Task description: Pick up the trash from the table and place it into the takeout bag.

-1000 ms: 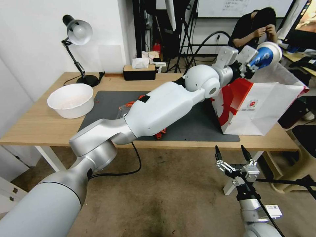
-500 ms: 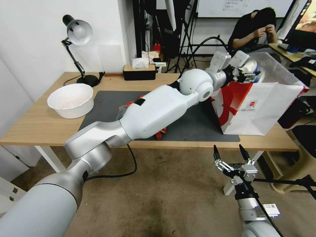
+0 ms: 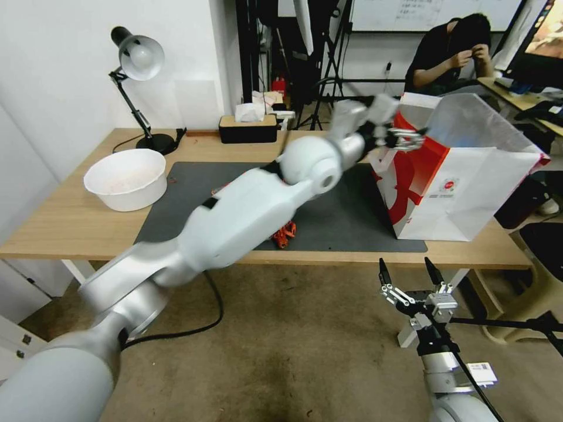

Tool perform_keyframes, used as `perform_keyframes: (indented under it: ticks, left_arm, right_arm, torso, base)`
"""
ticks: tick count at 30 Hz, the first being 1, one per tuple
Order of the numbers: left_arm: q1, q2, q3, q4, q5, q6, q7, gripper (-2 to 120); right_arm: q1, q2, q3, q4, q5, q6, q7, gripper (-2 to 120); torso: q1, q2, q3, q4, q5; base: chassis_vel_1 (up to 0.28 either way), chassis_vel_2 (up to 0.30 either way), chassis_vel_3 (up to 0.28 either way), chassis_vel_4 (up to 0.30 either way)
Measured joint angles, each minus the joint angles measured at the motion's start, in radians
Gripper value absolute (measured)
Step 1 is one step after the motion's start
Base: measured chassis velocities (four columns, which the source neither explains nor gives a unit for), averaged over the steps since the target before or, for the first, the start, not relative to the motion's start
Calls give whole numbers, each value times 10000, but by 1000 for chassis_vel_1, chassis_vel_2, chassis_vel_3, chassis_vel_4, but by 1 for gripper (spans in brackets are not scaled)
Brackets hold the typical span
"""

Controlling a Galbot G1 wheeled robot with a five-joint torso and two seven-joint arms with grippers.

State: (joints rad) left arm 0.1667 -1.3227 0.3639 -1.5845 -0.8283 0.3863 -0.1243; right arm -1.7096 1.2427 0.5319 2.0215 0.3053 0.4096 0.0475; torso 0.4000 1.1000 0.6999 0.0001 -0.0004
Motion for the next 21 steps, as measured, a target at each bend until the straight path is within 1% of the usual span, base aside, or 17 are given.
perform_keyframes:
  ticks: [2, 3, 5, 6, 8, 9, 11, 12, 15, 16, 19, 20, 21]
  left_arm:
    - [587, 485, -413, -427, 162, -110, -74, 100]
    - [587, 485, -413, -427, 162, -110, -74, 100]
    - [1245, 987, -879, -889, 402, -306, -46, 100]
    - [1245, 987, -879, -889, 402, -306, -46, 100]
    - [2028, 1461, -1455, -1317, 944, -634, 218, 100]
    - [2028, 1461, -1455, -1317, 944, -634, 218, 100]
    - [2913, 1817, -2078, -1728, 1380, -860, 430, 100]
    - [2913, 1817, -2078, -1728, 1380, -860, 430, 100]
    - [4371, 2176, -3050, -2245, 1939, -1200, 469, 100]
    - [4371, 2176, -3050, -2245, 1939, -1200, 469, 100]
    - [5854, 2431, -4203, -2559, 2608, -1630, 260, 100]
    - [5854, 2431, -4203, -2559, 2608, -1630, 260, 100]
    - [6143, 2486, -4431, -2638, 2695, -1695, 196, 100]
  right_arm:
    - [-11, 2, -18, -10, -17, 2, -1, 100]
    - [-11, 2, -18, -10, -17, 2, -1, 100]
    - [-7, 1, -38, -22, -27, 3, -2, 100]
    - [-7, 1, -38, -22, -27, 3, -2, 100]
    - [8, 5, -63, -23, -42, 3, -2, 100]
    - [8, 5, -63, -23, -42, 3, -2, 100]
    - [6, 17, -84, -23, -66, 3, -3, 100]
    - [6, 17, -84, -23, -66, 3, -3, 100]
    - [-26, 26, -94, 3, -91, 3, -3, 100]
    - [-26, 26, -94, 3, -91, 3, -3, 100]
    - [-52, -14, -98, 57, -96, 3, -3, 100]
    - [-52, -14, -98, 57, -96, 3, -3, 100]
    - [-55, -37, -104, 65, -98, 3, -3, 100]
  torso:
    - [0, 0, 0, 1, -2]
    - [0, 0, 0, 1, -2]
    - [0, 0, 0, 0, -2]
    - [0, 0, 0, 0, -2]
    - [0, 0, 0, 0, 1]
    - [0, 0, 0, 0, 1]
    - [0, 0, 0, -1, 0]
    - [0, 0, 0, -1, 0]
    - [-1, 0, -1, -2, 1]
    - [-1, 0, -1, -2, 1]
    - [0, 0, 0, 0, 0]
    - [0, 0, 0, 0, 0]
    - [-1, 0, 0, 3, -1]
  base:
    - [0, 0, 0, 0]
    - [0, 0, 0, 0]
    - [0, 0, 0, 0]
    - [0, 0, 0, 0]
    - [0, 0, 0, 0]
    - [0, 0, 0, 0]
    - [0, 0, 0, 0]
    - [0, 0, 0, 0]
    - [0, 0, 0, 0]
    - [0, 0, 0, 0]
    - [0, 0, 0, 0]
    - [0, 0, 0, 0]
    - [0, 0, 0, 0]
